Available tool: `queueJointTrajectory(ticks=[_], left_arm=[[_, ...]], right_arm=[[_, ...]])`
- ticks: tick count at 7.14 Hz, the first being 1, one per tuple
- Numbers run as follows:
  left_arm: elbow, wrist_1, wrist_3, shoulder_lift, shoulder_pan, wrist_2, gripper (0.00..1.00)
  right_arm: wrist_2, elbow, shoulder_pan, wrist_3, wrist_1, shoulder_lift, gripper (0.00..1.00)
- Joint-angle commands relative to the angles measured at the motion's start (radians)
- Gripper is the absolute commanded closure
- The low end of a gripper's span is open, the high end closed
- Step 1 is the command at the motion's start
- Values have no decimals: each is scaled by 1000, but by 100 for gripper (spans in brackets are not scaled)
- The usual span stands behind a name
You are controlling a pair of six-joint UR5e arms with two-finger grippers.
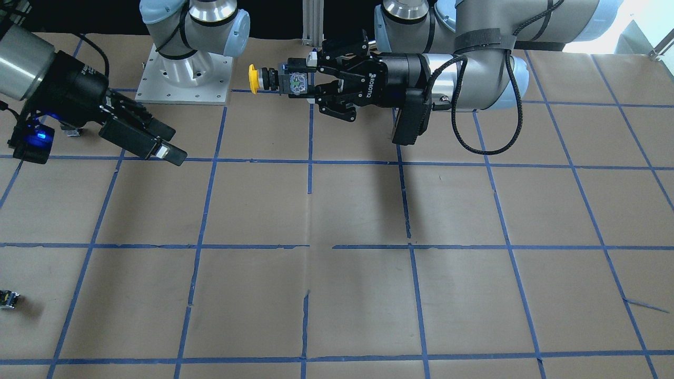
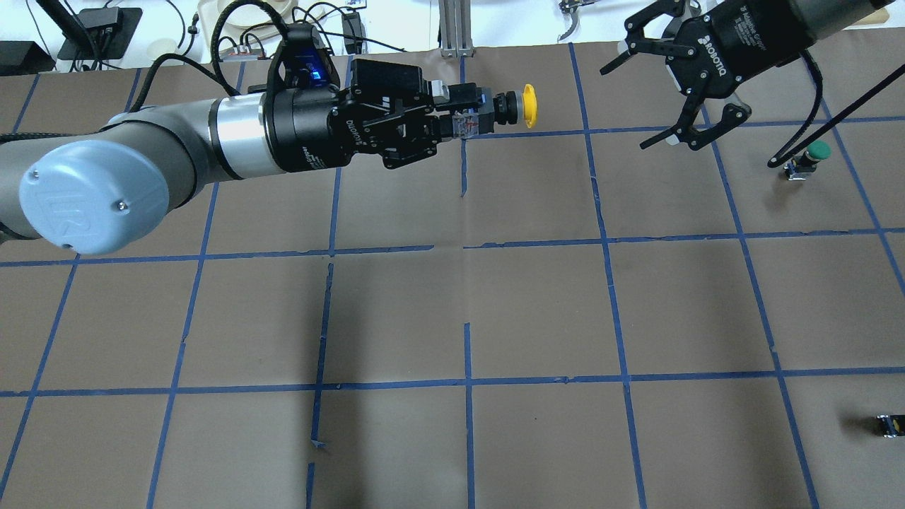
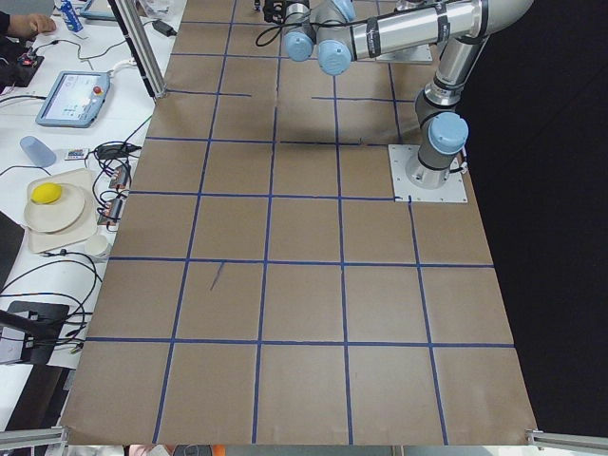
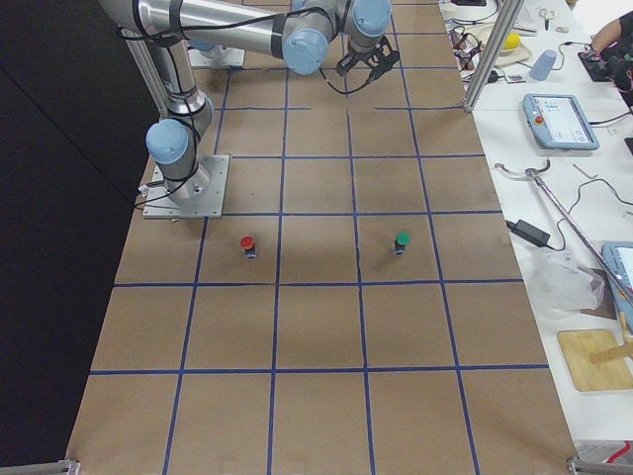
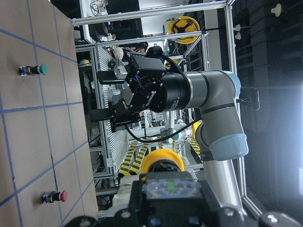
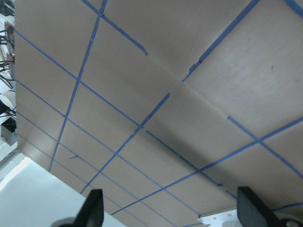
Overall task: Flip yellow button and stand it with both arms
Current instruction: 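Bring the right gripper to the yellow cap held by the left gripper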
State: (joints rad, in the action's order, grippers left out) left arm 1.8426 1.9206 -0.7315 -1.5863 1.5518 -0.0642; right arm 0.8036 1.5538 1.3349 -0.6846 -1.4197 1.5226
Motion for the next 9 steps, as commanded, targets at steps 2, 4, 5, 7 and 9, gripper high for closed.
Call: queueJointTrajectory(ticks=[2, 4, 5, 7, 9], left_arm=[[3, -5, 1, 6, 4, -14, 84], [-2, -11, 3, 3, 4, -16, 84], [-2, -12, 1, 6, 4, -14, 84], [-3, -12, 3, 5, 4, -16, 84], [-3, -14, 3, 8, 4, -16, 84]], right_arm=[[-216, -1, 7, -413, 30, 40, 0], [-213, 2, 82, -444, 35, 77, 0], [-215, 0, 116, -516, 25, 79, 0], [-208, 0, 150, -527, 22, 77, 1], [-208, 0, 152, -526, 21, 77, 16]])
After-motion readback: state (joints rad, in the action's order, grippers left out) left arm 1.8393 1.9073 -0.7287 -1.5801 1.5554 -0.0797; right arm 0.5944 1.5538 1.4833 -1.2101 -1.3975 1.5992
